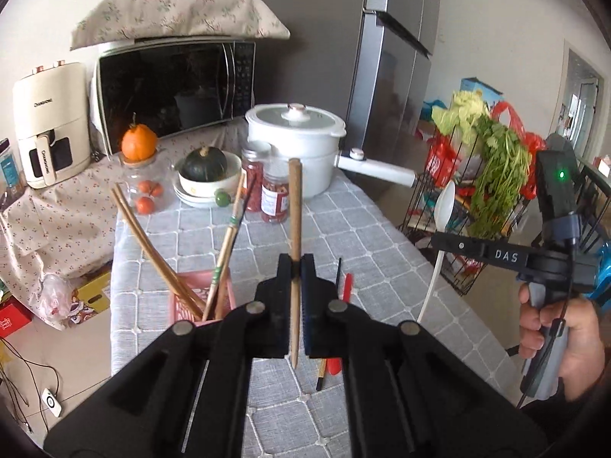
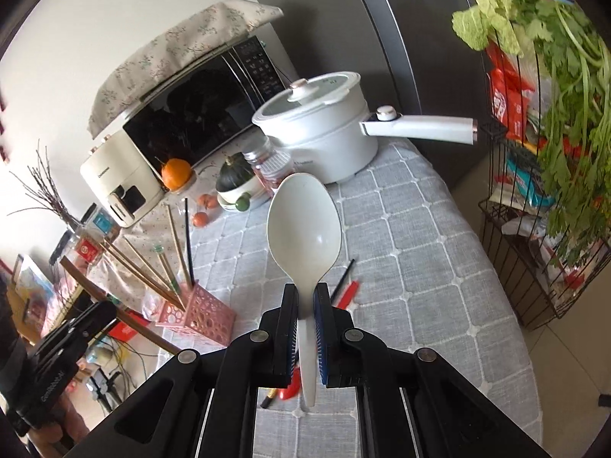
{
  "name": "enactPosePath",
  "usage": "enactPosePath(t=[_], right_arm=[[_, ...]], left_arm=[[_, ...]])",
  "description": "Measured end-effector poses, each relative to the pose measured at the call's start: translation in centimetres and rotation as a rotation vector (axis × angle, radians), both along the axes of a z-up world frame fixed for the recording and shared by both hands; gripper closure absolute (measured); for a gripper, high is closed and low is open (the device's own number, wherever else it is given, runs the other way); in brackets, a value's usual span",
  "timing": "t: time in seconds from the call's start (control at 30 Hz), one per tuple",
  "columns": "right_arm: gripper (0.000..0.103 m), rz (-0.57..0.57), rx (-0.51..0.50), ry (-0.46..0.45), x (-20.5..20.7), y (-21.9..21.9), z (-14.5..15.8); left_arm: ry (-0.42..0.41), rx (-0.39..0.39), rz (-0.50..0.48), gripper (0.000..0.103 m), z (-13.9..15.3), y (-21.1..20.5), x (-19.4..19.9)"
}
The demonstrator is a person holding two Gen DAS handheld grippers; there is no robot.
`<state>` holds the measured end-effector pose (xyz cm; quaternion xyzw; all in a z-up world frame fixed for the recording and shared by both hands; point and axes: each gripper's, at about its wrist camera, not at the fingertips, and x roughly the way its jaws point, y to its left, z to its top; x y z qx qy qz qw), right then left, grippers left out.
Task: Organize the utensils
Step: 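Carry the wooden chopsticks into the pink basket and open the left tool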
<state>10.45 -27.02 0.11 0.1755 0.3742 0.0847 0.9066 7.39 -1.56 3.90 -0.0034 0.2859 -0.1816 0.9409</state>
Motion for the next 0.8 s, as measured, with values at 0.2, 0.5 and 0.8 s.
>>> enactPosePath(t=[0.2, 0.5, 0.8], right_arm=[[0.094, 0.024, -0.027, -0.061, 0.2, 2.5, 0.9], [0.094, 0.064, -0.045, -0.050, 1.3, 5.6, 0.1], [0.094, 0.084, -0.033, -0.085, 1.5, 8.1, 0.0]], left_arm=[[-0.121, -0.052, 0.106, 0.098, 2.4, 4.0, -0.5], [-0.162, -0.064, 0.266, 0.098, 0.7, 7.4, 1.8], [-0.035, -0.074, 0.285, 0.090, -3.1, 8.1, 5.1]])
